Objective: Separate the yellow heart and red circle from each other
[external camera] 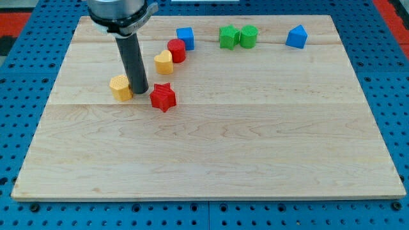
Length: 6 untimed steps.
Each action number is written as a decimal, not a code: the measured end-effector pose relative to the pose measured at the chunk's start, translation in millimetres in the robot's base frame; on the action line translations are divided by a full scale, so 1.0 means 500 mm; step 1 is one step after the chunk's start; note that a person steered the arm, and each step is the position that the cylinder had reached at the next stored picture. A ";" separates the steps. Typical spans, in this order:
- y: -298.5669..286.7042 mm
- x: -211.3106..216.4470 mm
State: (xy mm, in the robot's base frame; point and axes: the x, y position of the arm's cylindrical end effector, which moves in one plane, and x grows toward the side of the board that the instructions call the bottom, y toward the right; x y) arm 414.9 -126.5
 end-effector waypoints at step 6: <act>0.087 -0.160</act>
